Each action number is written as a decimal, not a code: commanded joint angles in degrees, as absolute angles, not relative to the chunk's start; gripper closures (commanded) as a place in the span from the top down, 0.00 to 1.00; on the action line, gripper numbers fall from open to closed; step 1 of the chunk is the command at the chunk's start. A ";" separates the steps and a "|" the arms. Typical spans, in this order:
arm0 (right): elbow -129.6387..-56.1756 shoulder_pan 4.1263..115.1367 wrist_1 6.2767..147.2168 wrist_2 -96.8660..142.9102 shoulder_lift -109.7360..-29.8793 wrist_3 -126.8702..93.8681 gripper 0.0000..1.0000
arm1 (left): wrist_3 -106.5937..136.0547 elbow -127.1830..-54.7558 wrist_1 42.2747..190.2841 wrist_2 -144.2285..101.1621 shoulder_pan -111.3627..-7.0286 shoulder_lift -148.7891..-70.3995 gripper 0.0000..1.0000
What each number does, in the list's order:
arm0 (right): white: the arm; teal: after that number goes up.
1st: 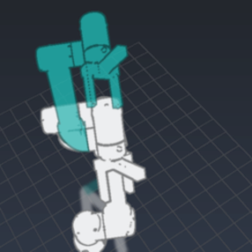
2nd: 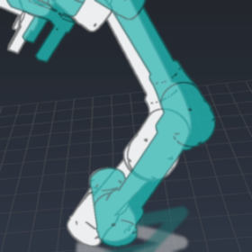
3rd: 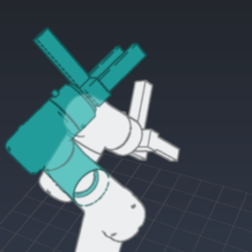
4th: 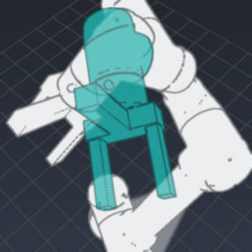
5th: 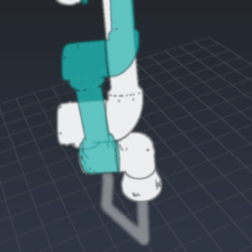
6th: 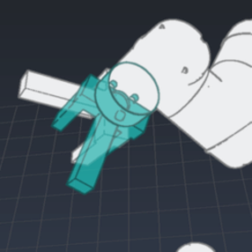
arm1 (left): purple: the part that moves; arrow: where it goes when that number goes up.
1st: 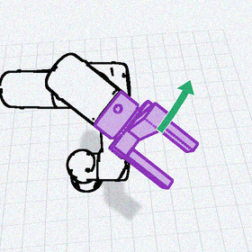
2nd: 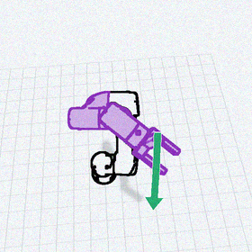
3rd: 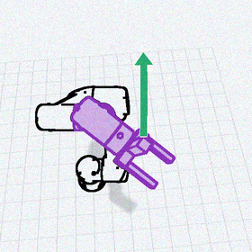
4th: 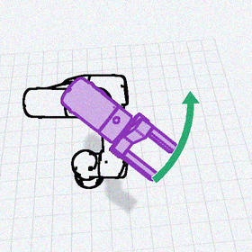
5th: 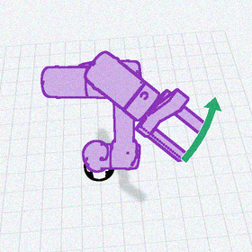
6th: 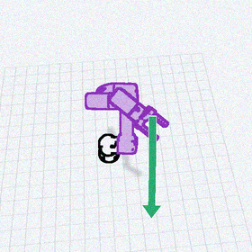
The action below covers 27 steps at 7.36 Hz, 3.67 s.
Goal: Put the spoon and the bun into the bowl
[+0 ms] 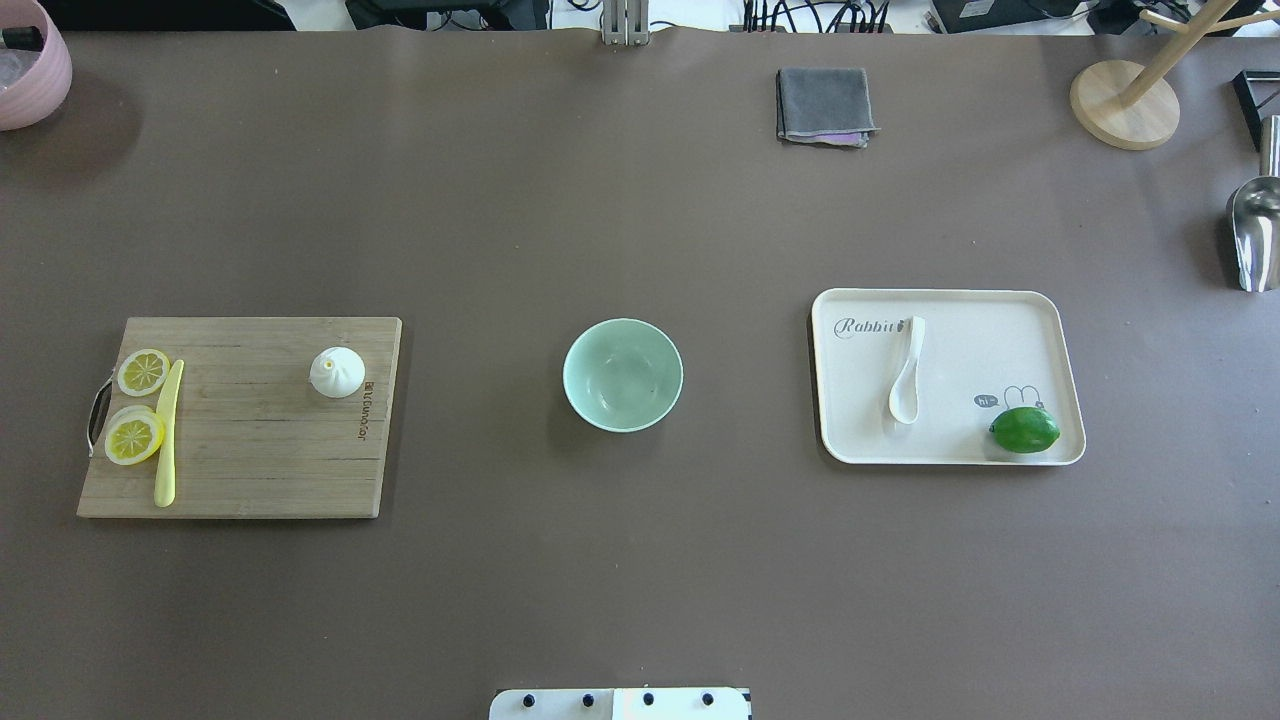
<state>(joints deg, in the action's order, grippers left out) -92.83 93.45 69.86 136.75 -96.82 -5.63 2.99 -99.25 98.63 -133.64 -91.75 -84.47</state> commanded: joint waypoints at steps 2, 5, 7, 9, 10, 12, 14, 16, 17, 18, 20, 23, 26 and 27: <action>-92.90 92.82 69.70 136.67 -96.51 -5.89 1.00 | 2.99 -99.93 98.96 -133.94 -91.23 -85.17 0.99; -94.82 86.86 69.52 136.50 -96.15 -13.13 1.00 | 5.69 -99.93 104.22 -138.95 -88.35 -85.25 0.99; -99.65 80.10 69.52 135.88 -95.28 -26.56 0.99 | 19.38 -101.34 111.58 -138.69 -82.64 -86.04 0.99; -103.44 70.54 66.82 132.21 -92.83 -44.12 0.98 | 36.38 -104.75 115.47 -136.86 -74.74 -87.88 0.99; -103.45 65.18 64.45 129.66 -89.68 -54.82 0.97 | 42.04 -105.81 115.49 -133.63 -69.75 -89.80 0.99; -103.62 55.95 64.34 124.22 -84.83 -70.15 0.95 | 51.80 -105.82 114.96 -128.16 -61.56 -95.86 0.98; -102.67 47.49 64.42 117.08 -81.84 -75.50 0.90 | 53.52 -105.47 114.96 -125.26 -58.37 -97.38 0.98; -98.90 44.57 64.25 116.98 -79.90 -75.32 0.86 | 53.44 -105.20 114.96 -124.72 -58.27 -97.65 0.97; -97.83 43.43 64.25 116.98 -79.02 -75.32 0.79 | 53.44 -105.21 114.96 -124.63 -58.27 -97.65 0.98; -96.00 43.33 64.25 116.98 -77.71 -74.97 0.79 | 53.52 -105.29 114.96 -124.54 -58.27 -97.56 0.98; -94.67 42.89 64.25 116.81 -77.00 -75.23 0.72 | 53.44 -105.47 114.96 -123.84 -58.18 -97.47 0.98; -94.39 42.63 64.25 116.81 -76.73 -75.32 0.03 | 53.35 -105.21 115.05 -123.75 -58.18 -97.56 0.97; -94.92 42.63 64.25 116.81 -75.51 -75.85 0.00 | 53.26 -105.21 115.14 -123.84 -58.18 -97.56 0.98; -96.84 42.71 65.12 116.98 -73.67 -78.29 0.00 | 53.35 -105.29 115.22 -123.84 -58.18 -97.56 0.97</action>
<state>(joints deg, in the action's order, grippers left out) -95.23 42.64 64.45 116.85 -75.36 -76.30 53.28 -105.22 115.13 -123.83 -58.18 -97.56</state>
